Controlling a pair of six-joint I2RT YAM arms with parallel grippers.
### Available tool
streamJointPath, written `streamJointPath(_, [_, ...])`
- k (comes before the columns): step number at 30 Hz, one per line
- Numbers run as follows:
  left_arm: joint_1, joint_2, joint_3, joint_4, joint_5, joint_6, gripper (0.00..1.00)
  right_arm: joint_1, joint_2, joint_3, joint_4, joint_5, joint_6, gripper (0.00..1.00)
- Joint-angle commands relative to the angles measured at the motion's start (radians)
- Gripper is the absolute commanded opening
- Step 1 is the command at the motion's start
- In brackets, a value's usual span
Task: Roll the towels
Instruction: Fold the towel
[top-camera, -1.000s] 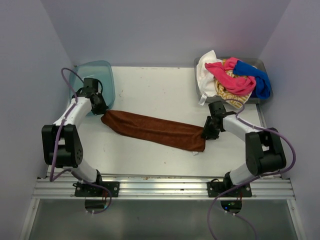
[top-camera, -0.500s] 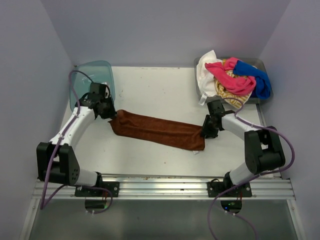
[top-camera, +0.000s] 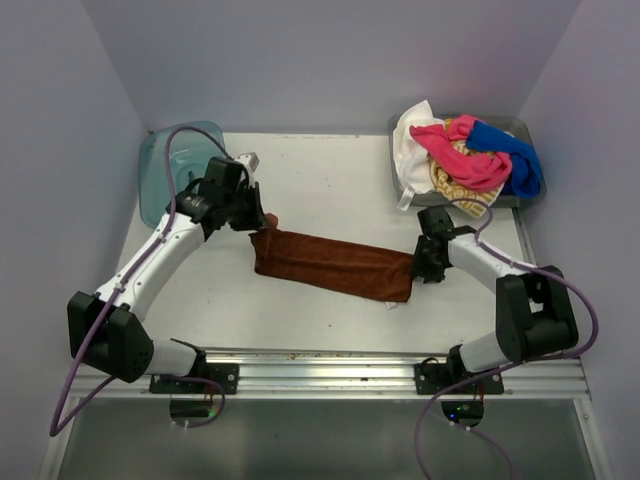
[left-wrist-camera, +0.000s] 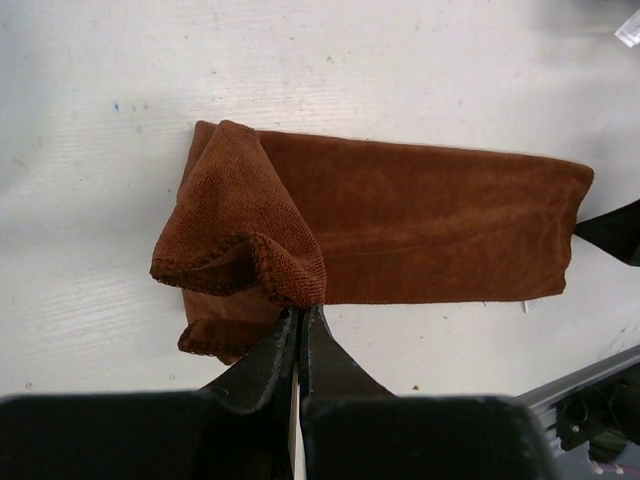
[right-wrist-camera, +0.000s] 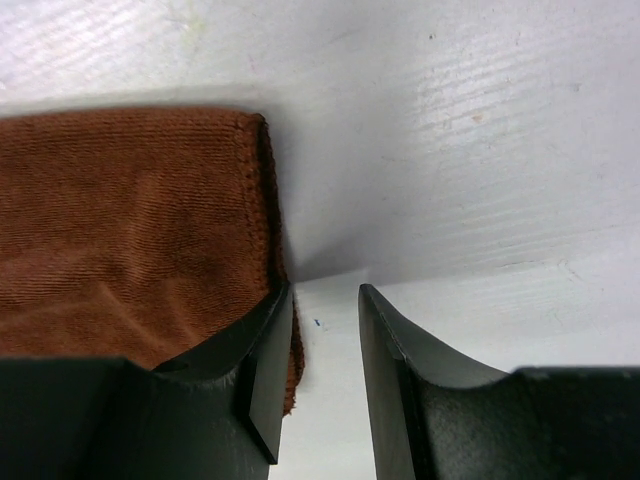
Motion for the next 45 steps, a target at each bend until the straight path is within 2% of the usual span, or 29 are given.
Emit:
streamJointPath(1, [-0.021,-0.005,0.062,0.020,0.058,-0.018,0.00,-0.001,0.019,-0.009,-0.001,0.039,-0.022,0.37])
streamJointPath(4, [-0.053,0.009,0.085,0.017,0.073,-0.022,0.00,-0.001,0.026,0.003,-0.024,0.050,-0.024,0.36])
streamJointPath(8, [-0.094,0.021,0.121,0.015,0.061,-0.037,0.00,-0.001,-0.082,0.003,-0.029,0.064,-0.001,0.36])
streamJointPath(11, [-0.117,0.039,0.148,0.017,0.059,-0.051,0.00,-0.001,-0.135,0.016,-0.015,-0.002,0.007,0.38])
streamJointPath(22, [-0.269,0.159,0.243,0.072,0.084,-0.113,0.00,0.000,0.014,-0.018,0.029,-0.044,-0.016,0.36])
streamJointPath(33, [-0.436,0.389,0.398,0.098,0.045,-0.163,0.00,0.000,0.017,-0.027,0.042,-0.050,-0.011,0.37])
streamJointPath(45, [-0.524,0.605,0.570,0.080,0.042,-0.191,0.00,0.000,0.008,-0.055,0.051,-0.059,-0.005,0.36])
